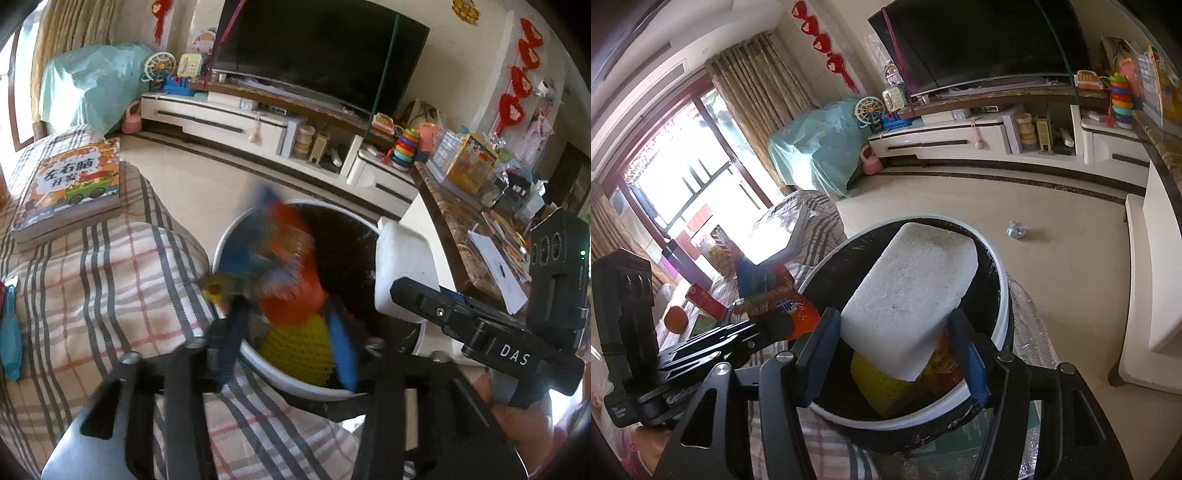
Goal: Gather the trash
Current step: 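Carry the orange bag and white sponge over the bin and release both, then move both open tools back to the bed toward the milk carton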
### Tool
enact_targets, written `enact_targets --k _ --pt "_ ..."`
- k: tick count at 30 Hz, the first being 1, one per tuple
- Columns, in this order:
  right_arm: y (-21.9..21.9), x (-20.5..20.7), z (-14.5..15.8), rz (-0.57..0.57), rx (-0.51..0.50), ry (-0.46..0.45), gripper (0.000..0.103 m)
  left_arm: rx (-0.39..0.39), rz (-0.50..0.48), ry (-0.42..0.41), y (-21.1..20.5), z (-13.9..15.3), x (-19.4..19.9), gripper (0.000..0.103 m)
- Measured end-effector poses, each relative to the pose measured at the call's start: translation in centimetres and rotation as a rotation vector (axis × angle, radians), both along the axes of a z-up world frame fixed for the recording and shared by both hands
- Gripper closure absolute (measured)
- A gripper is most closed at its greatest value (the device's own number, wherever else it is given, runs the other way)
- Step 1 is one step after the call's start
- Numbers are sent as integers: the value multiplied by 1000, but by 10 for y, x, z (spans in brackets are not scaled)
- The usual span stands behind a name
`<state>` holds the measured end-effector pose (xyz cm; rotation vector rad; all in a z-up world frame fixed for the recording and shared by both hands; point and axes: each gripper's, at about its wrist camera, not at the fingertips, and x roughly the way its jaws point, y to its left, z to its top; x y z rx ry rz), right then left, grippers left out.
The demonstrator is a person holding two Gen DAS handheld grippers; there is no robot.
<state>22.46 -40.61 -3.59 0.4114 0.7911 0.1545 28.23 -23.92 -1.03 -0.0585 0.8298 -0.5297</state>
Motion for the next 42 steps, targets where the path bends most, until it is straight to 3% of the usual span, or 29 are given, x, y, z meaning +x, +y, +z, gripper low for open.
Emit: enact_targets --k 5,19,42 --pt "-4 0 -1 -19 2 4 23 2 10 3 7 -2 -4 55" --pt "6 -18 11 -23 32 -27 16 -26 65 12 43 -10 -30 51" --pt "114 -40 -1 166 95 -9 12 -6 297 -26 173 -17 -94 50"
